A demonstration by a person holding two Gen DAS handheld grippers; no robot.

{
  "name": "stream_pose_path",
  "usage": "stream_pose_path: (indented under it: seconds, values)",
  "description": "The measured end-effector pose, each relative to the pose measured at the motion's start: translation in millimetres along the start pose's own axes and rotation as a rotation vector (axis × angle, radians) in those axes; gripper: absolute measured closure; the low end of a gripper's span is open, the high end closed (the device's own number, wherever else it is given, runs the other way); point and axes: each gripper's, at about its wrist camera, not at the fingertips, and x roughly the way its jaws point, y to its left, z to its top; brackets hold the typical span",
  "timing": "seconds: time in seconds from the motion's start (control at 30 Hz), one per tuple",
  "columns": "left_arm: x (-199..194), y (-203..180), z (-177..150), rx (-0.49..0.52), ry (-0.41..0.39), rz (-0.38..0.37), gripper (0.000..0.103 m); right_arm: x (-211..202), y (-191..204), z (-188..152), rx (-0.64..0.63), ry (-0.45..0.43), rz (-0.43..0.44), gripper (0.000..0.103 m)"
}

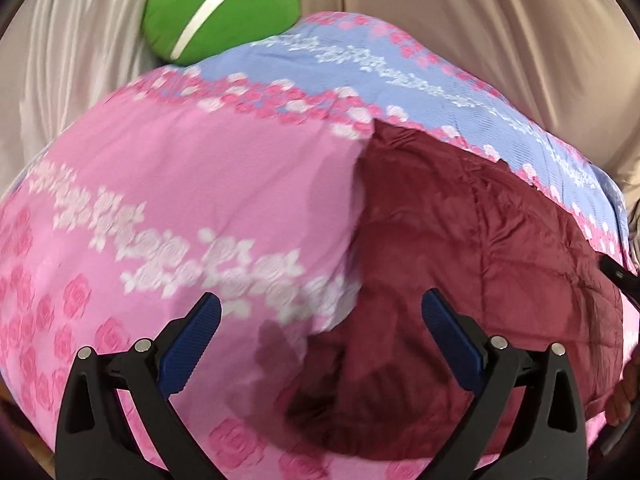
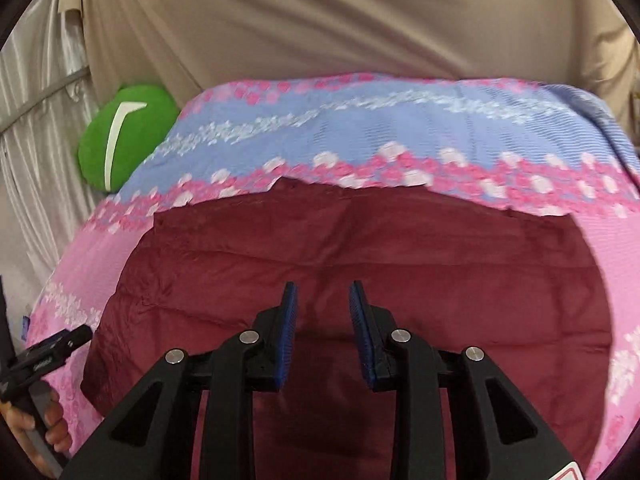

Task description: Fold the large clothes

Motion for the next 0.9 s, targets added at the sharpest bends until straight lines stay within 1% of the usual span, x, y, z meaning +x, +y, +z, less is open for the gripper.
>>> stream_pose_path:
  seconds: [0.03,0.13,0.23,0.4,0.5,0.63,0.7,0.73,0.83,0.9]
  values:
    - [-1,3,-2,-0.004,0.003,0.003,0.005,13,4,3,-0.002,0.016,0.006,0.075]
    - [1,5,-7,0.001,0.018,0.007,0.005,34,16,6,-0.010,0.037,-0.016,0.075]
    - [6,4,-11,0.010,0.034,0.005,0.005,54,17,2,-0.017,0.076,-0.027,0.075]
    - [19,-1,-16,0.011,0.071,-0.019,0.005,66,23,-12,-0.079,0.091,-0.074,0.075]
    - [29,-2,-18,-0.009,0.092,-0.043,0.005,71,28,-17,-0.111,0.088,-0.101,0.075]
    - [34,-7,-16,-0.003,0.093,-0.049,0.005,74,34,-20,-0.149,0.081,-0.132,0.075]
    - [35,-8,-13,-0.009,0.112,-0.075,0.005,69,30,-17,-0.124,0.090,-0.112,0.075]
    - [34,-7,-11,-0.015,0.120,-0.095,0.005,59,24,-14,-0.087,0.089,-0.075,0.075]
    - [31,-3,-5,-0.048,0.143,-0.195,0.005,26,15,-9,-0.035,0.081,0.050,0.075]
    - [33,-1,-1,-0.080,0.164,-0.262,0.005,11,14,-10,-0.041,0.106,0.102,0.075]
